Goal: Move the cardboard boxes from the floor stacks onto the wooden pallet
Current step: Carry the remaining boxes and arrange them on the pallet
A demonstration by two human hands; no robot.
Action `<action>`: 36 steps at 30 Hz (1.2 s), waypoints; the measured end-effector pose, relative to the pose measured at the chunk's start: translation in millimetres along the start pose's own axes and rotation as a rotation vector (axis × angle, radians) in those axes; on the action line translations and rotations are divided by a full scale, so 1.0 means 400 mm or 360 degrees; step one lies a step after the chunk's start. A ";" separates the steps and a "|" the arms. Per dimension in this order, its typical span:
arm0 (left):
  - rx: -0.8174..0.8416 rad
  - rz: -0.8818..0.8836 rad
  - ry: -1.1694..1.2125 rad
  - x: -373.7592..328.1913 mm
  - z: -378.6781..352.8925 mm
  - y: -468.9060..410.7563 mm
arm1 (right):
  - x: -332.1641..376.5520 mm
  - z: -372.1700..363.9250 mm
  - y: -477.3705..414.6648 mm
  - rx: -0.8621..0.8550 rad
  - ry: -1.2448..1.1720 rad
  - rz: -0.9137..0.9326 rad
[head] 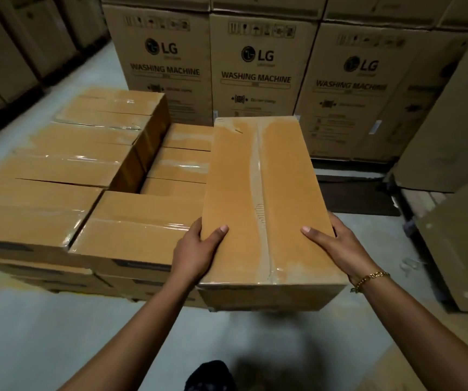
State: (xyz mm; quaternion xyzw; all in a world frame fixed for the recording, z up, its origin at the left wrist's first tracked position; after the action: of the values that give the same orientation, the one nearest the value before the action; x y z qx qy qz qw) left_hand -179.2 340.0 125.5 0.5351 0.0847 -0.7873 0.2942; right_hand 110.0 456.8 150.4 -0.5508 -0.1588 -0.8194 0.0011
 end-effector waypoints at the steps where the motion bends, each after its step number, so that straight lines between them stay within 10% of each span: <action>1: -0.0012 0.0018 0.0001 -0.015 -0.025 -0.020 | 0.003 0.018 -0.036 0.0017 0.0015 -0.0001; 19: -0.0472 0.0322 0.0013 -0.196 -0.300 -0.530 | 0.150 0.058 -0.843 0.0507 0.0167 0.0095; 36: -0.1314 0.0763 0.0416 -0.279 -0.678 -0.700 | 0.268 -0.029 -1.485 0.1504 0.0625 0.0534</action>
State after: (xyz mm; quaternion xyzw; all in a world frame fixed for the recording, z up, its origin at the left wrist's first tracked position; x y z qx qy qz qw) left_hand -90.7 730.6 62.4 0.4726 0.3003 -0.5244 0.6415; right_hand -47.7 1036.5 89.3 -0.3447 -0.4166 -0.7348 0.4094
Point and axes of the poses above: each hand's wrist, its own y-axis away from the middle knuckle, its own z-axis out of the back of the hand, x = y × z, the point moved 1 cm from there along -y, towards the middle knuckle, and after that the axes turned 4 degrees about -x, right-handed, at the moved point
